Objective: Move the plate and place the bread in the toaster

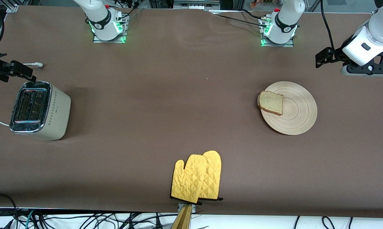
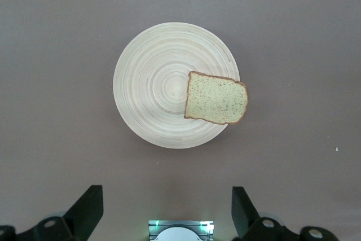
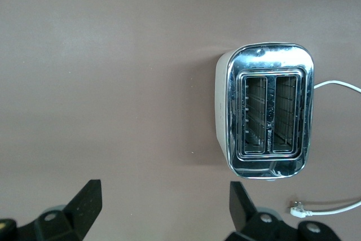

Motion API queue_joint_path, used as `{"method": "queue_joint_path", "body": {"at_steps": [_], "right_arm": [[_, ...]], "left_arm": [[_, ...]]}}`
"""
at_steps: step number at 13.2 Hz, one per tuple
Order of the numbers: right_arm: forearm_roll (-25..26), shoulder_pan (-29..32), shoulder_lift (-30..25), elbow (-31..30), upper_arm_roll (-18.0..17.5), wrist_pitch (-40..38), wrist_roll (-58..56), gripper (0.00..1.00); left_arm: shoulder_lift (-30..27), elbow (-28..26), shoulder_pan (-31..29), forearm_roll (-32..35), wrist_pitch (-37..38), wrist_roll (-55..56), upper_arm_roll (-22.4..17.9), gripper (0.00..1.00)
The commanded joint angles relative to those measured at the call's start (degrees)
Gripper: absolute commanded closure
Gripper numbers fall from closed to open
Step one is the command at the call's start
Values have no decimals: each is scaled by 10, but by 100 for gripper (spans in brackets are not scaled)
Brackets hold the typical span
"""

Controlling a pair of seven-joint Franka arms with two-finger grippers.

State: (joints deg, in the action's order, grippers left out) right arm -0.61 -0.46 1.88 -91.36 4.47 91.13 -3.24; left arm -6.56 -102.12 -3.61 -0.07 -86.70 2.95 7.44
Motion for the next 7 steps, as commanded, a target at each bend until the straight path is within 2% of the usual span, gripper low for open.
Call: {"method": "queue_joint_path", "body": {"at_steps": [1,7], "right_arm": [[-1,1,3,13,-3,-5,-2,0],[-1,1,3,13,-3,-9,-2,0]], "left_arm": [[-12,-9,-8,-13,1,-3,-1,0],[-3,-10,-8,-17,-2,6,-6,0]]}}
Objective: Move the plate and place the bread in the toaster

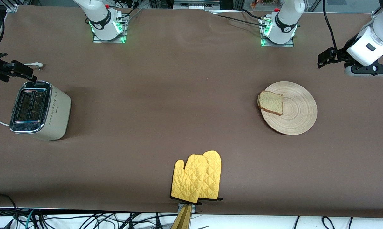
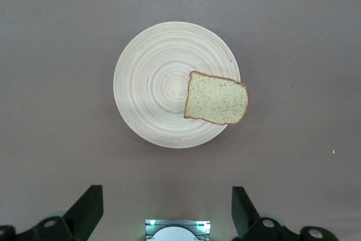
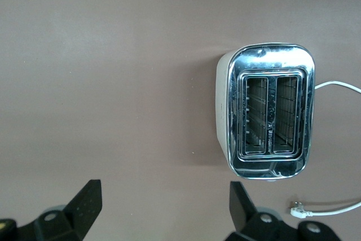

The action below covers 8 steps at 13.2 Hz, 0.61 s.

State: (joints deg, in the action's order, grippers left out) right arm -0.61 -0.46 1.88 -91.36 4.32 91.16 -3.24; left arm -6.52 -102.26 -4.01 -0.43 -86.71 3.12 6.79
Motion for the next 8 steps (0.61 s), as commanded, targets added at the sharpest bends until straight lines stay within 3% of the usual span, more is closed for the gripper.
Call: {"method": "queue_joint_path", "body": {"at_steps": [1,8], "right_arm": [[-2,1,3,13,-2,-10,-2,0],[-4,1,3,13,-2,-11,-2,0]], "left_arm": [[-3,-10,-5,-13,-3,4,1,0],[-2,-19,-27,-21,-4,3,4,0]]}}
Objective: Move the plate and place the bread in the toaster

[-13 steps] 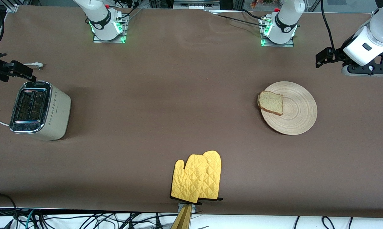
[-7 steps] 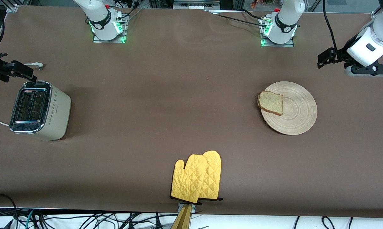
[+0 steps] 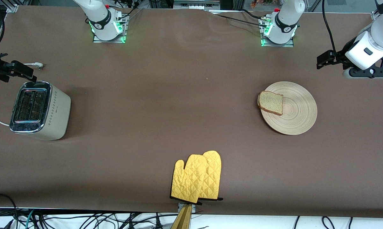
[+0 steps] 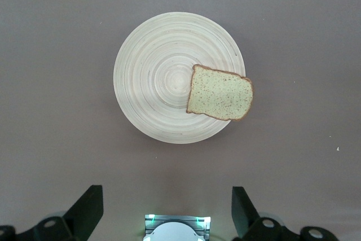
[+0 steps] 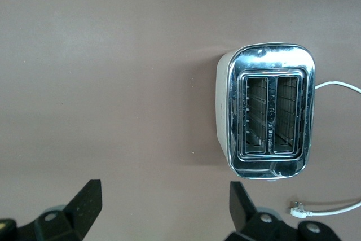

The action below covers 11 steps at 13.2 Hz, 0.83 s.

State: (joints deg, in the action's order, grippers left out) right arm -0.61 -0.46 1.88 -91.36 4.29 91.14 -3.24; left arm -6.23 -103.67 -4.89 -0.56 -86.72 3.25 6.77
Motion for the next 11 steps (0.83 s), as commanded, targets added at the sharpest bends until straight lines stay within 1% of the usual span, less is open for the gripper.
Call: {"method": "queue_joint_path", "body": {"at_steps": [1,4,11], "right_arm": [[-4,1,3,13,-2,-11,-2,0],[-5,2,3,13,-1,-11,-2,0],[-6,0,3,13,-2,-10,-2,0]], "left_arm": [[-4,-5,-18,-24,-4,2,4,0],[-8,-5,-18,-39,-3,4,4,0],[-8,-7,-21,-38,0,14,4,0]]}}
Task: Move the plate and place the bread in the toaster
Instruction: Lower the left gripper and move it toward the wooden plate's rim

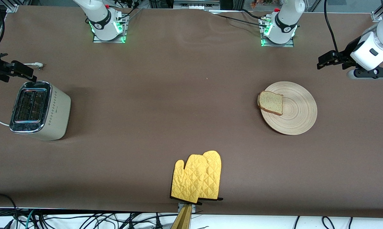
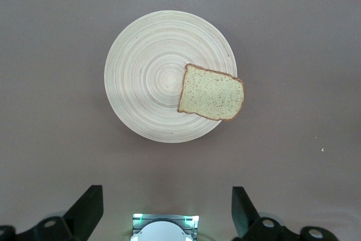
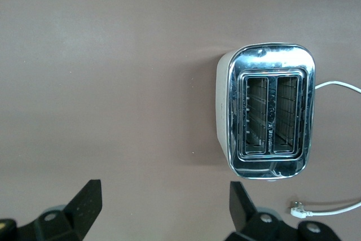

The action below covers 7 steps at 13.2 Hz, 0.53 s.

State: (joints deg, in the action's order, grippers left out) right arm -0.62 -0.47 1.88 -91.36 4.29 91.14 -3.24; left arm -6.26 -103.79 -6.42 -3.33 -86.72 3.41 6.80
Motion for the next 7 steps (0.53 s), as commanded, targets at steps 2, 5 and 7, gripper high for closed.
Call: {"method": "queue_joint_path", "body": {"at_steps": [2,5,7], "right_arm": [[-7,2,4,13,-1,-6,-2,0],[-7,1,4,13,-2,-7,-2,0],[-7,2,4,13,-1,-9,-2,0]], "left_arm": [[-9,-6,-6,-10,1,20,4,0],[-6,-6,-7,-11,-5,15,4,0],[-5,-6,-7,-11,-5,14,3,0]]}}
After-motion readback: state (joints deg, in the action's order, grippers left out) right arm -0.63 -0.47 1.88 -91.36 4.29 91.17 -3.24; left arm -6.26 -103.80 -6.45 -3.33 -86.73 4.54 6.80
